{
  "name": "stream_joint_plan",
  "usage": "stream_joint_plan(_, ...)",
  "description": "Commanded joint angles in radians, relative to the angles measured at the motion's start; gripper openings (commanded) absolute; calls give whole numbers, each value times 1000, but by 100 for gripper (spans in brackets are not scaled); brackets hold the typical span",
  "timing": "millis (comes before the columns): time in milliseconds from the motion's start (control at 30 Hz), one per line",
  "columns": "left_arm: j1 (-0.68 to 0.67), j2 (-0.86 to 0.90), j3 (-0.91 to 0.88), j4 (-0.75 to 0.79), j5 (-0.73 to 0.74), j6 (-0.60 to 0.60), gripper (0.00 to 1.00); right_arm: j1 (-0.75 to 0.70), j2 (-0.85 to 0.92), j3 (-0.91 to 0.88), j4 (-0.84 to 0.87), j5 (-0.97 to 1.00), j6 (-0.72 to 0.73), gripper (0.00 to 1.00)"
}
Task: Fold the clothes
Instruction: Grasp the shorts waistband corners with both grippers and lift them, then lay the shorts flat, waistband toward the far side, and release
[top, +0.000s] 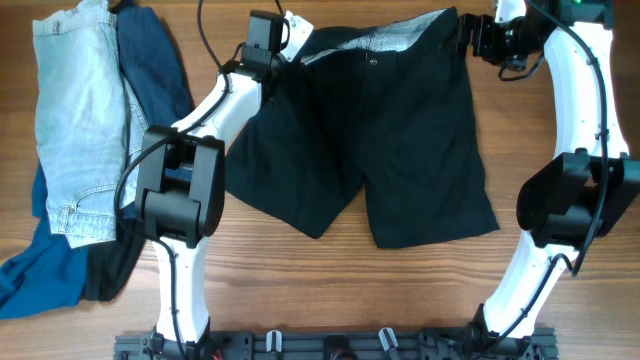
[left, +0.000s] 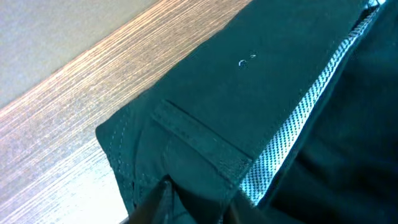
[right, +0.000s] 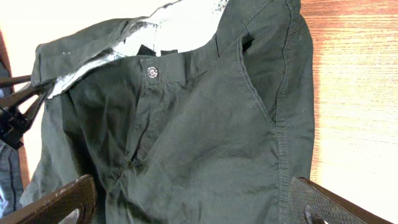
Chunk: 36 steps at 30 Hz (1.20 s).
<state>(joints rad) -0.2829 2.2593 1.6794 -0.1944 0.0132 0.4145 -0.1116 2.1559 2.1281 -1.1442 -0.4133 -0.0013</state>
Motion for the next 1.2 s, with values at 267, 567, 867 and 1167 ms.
stream_joint_plan(267, 6, -23, 10, 514, -319, -113, 4, 4, 4, 7, -2, 9, 5, 100)
stream_joint_plan(567, -5, -89, 10, 397, -479, -200, 100, 4, 4, 7, -27, -18, 5, 100)
stream_joint_plan(867, -21, -529, 10, -459, -80, -558, 100, 6, 4, 7, -392, 210, 147, 99)
stream_joint_plan(1167, 5, -571, 10, -662, 20, -606, 100, 68, -215, 5, -450, 216, 149, 93)
